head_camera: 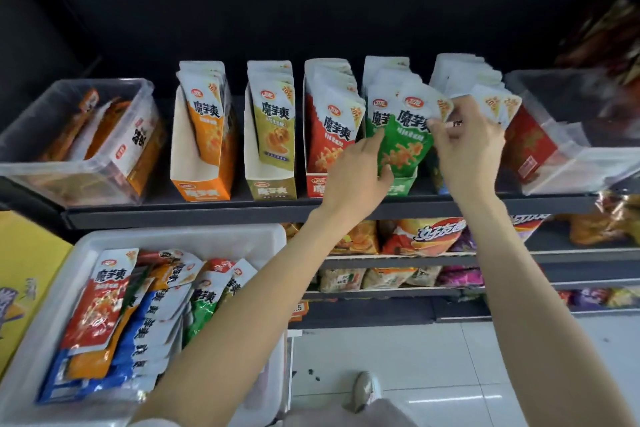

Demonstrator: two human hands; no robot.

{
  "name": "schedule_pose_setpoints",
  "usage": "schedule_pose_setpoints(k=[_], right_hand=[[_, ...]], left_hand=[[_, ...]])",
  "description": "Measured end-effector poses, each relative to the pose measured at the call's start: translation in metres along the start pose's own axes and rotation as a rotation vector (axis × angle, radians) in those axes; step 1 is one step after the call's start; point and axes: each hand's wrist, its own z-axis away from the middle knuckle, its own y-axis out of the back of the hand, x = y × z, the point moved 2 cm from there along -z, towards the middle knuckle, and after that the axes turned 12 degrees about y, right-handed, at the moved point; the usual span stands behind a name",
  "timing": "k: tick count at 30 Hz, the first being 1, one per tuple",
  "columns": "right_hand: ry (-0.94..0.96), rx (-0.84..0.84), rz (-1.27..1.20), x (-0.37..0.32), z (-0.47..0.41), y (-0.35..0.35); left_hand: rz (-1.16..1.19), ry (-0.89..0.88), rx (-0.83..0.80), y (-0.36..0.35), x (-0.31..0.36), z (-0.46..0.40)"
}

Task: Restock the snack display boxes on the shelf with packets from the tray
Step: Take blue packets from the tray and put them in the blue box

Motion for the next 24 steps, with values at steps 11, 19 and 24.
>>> schedule_pose_setpoints(k=[11,19,24], right_hand=[[-0.094,0.222,-0.047,-0.024,0.041,-0.003],[0.196,-0.123,-0.389,-0.136,0.141,-0.052],[0.385,-0.731,-0.381,-0.196,0.189,-0.123]], left_hand=[[0.138,-0.113,0.166,0.023,-0.008,0.036],[0.172,-0.055,0.531,0.067,-0.132,0.143],[-0.233,0.302,0.230,0.087,-0.235,0.206]])
